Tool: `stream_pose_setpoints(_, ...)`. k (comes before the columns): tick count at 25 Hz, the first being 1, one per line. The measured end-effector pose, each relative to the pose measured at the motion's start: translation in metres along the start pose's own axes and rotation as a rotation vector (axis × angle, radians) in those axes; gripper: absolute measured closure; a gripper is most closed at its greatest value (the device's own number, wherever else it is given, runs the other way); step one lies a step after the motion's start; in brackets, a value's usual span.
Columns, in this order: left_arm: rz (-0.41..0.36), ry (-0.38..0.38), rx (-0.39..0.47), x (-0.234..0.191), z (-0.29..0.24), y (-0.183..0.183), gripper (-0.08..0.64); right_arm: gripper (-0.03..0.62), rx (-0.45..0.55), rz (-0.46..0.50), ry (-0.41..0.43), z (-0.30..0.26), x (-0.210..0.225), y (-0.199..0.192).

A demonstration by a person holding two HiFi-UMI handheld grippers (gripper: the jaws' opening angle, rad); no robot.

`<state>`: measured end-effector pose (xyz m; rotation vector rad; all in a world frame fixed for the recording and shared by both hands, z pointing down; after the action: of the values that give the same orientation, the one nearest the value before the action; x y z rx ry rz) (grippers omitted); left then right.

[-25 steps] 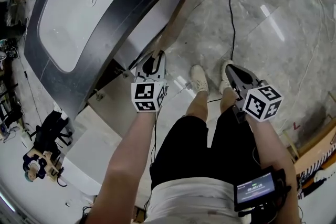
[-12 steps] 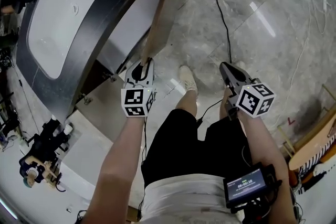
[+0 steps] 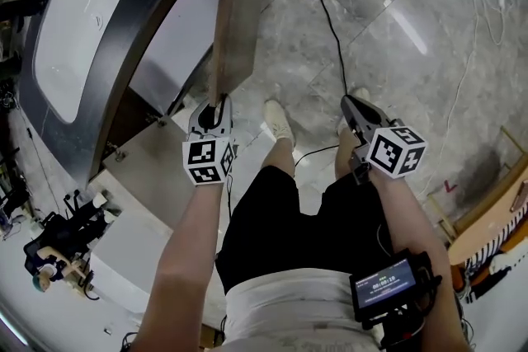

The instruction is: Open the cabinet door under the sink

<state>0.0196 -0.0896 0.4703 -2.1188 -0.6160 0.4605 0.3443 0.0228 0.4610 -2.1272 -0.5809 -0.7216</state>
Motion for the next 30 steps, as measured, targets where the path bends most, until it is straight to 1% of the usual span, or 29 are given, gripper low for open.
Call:
stream_pose_setpoints(4,0.063,0.026,0.002,0.029,-0.005,-0.003,0.483,0.577,-0.013,0.011,0.008,0.013,0.017,0.014)
stream_pose_setpoints(11,0.111,0.046,-0.01,0.08,-0.017,-0.001,0.479,0.577,-0.027,0.015,0.01,0.026,0.042,0.033)
stream_pose_setpoints(13,0.129,0.039,-0.019,0.097,-0.025,0.0,0.477,0.577,-0.033,0.013,0.009,0.028,0.054,0.04)
stream_pose_setpoints(16,0.151,0.003,-0.043,0.129,-0.037,0.0,0.47,0.577,-0.035,0.011,0.005,0.036,0.073,0.047)
stream_pose_setpoints(21,0.194,0.026,-0.058,0.143,-0.05,0.01,0.462,0.577,-0.022,0.003,0.025,0.024,0.076,0.059)
stream_pose_setpoints(25,0.215,0.022,-0.081,0.157,-0.059,0.016,0.457,0.578,-0.003,-0.025,0.002,0.024,0.08,0.063)
stream_pose_setpoints(30,0.273,0.035,-0.093,0.17,-0.067,0.019,0.451,0.577,-0.005,-0.043,-0.031,0.03,0.085,0.062)
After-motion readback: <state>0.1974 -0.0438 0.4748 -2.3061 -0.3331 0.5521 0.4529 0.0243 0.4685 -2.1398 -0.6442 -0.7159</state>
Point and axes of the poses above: the fingertips, and each gripper's own axes: z backward along the fingers, x to its right, y out of its top, the point moved 8 cm from there along z, backward along the fingers, and after that the axes turned 12 degrees about x, right-handed, at the moved point
